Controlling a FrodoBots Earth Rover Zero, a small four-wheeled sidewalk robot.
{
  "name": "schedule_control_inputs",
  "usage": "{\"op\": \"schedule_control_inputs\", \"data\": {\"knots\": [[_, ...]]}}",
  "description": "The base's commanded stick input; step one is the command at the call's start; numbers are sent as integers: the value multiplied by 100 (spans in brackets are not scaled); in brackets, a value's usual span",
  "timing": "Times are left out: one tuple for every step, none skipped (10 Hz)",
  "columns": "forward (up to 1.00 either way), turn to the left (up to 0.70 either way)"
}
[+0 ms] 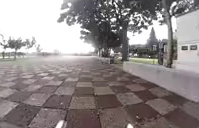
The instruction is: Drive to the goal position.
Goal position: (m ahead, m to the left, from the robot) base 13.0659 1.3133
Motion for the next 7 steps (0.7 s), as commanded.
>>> {"op": "schedule_control_inputs", "data": {"knots": [[70, 0], [70, 7], [70, 34], [70, 35], [70, 35], [70, 22], [70, 0]]}}
